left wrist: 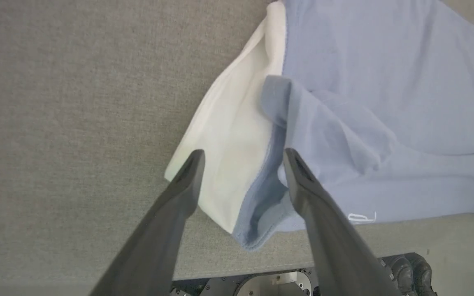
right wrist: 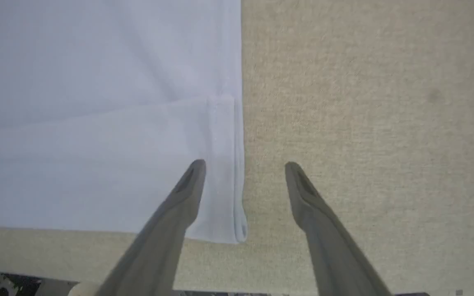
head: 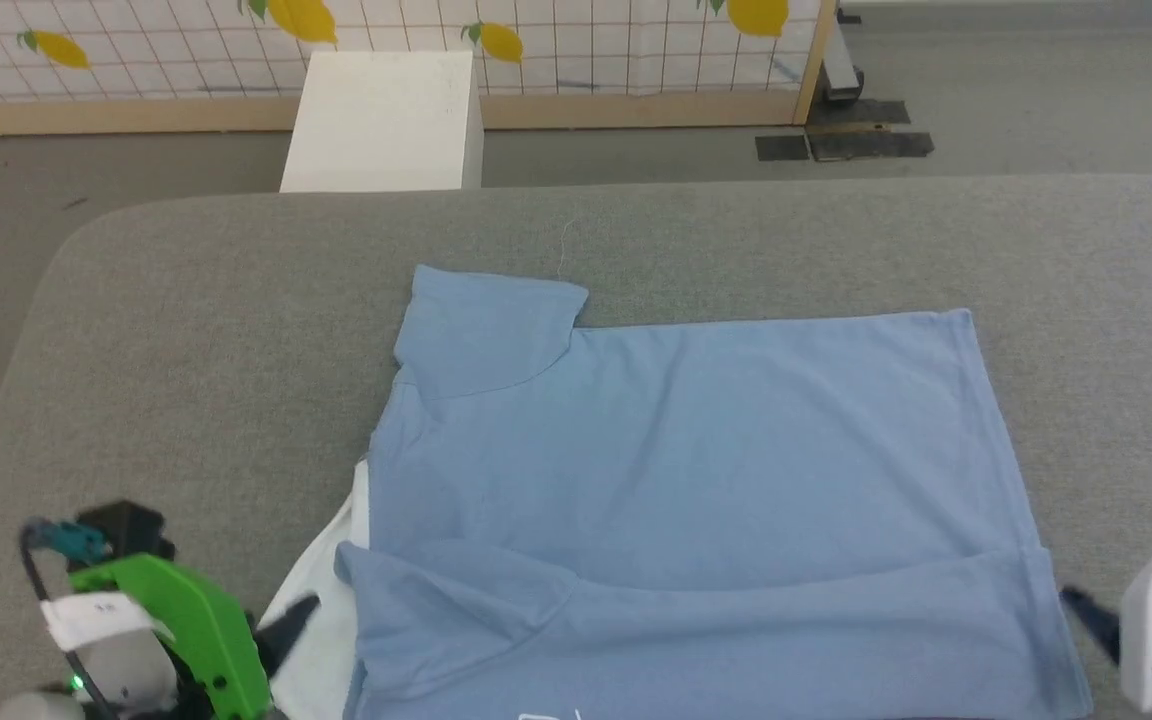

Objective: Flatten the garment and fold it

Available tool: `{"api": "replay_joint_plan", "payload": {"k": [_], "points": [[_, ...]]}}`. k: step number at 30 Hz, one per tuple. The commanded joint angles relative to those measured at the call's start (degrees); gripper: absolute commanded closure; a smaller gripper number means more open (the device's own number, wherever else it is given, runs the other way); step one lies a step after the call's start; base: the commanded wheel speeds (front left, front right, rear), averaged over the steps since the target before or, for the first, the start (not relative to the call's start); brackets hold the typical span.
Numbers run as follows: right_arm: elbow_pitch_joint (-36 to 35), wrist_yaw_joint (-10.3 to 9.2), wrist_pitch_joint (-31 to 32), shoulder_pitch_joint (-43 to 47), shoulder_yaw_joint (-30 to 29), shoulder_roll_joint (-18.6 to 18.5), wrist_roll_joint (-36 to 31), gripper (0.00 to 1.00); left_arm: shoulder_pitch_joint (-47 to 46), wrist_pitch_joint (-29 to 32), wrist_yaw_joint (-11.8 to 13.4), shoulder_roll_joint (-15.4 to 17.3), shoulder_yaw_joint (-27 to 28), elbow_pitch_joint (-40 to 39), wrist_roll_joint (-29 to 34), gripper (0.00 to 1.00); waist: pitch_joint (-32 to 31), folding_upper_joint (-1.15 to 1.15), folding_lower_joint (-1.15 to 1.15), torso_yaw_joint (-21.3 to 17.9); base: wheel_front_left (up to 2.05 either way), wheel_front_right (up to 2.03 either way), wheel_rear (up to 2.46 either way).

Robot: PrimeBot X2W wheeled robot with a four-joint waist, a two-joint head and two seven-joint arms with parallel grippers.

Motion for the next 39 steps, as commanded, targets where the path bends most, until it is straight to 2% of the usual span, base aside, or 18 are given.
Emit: {"api": "replay_joint_plan", "payload": {"k": [1, 7, 14, 20, 24, 31, 39], "points": [[-1.22, -0.1, -0.8, -1.8, -1.06, -0.48, 0.36, 0.0, -1.65, -0.76, 0.58, 0.7, 1.11, -1.41, 0.56, 0.0, -1.16, 0.23, 0.0, -0.5, 0.0, 0.0, 0.0], [-3.88, -0.1, -10.49, -6.9, -5.08, -0.73, -1.22, 0.0, -5.68, -8.73, -0.97, -0.86, 4.16, -4.07, 3.21, 0.0, -2.69, 0.23, 0.0, -1.27, 0.0, 0.0, 0.0], [-4.1, -0.1, -24.03, -9.22, -5.57, -0.42, -1.58, 0.0, -9.44, -24.7, -5.84, -5.29, 5.02, 1.12, 8.86, 0.0, -2.54, 0.23, 0.0, -1.75, 0.0, 0.0, 0.0], [-4.45, -0.1, -34.74, -8.32, -5.97, 0.52, -1.26, 0.0, -11.29, -39.49, -11.25, -7.5, 4.83, 7.2, 14.14, 0.0, -0.99, 0.23, 0.0, -1.72, 0.0, 0.0, 0.0], [-3.95, -0.1, -39.74, -6.67, -5.94, 1.25, -1.76, 0.0, -12.41, -47.33, -13.61, -8.15, 3.99, 11.6, 17.82, 0.0, 0.13, 0.23, 0.0, -1.49, 0.0, 0.0, 0.0], [-2.5, -0.1, -44.83, -5.16, -5.14, 2.81, -2.64, 0.0, -14.47, -51.02, -17.2, -8.89, 1.91, 17.49, 20.48, 0.0, 2.08, 0.23, 0.0, -1.2, 0.0, 0.0, 0.0], [-0.76, -0.1, -46.88, -6.49, -2.98, 3.18, -3.06, 0.0, -16.67, -52.05, -19.06, -10.69, 1.43, 21.12, 20.69, 0.0, 4.31, 0.23, 0.0, -1.16, 0.0, 0.0, 0.0]]}}
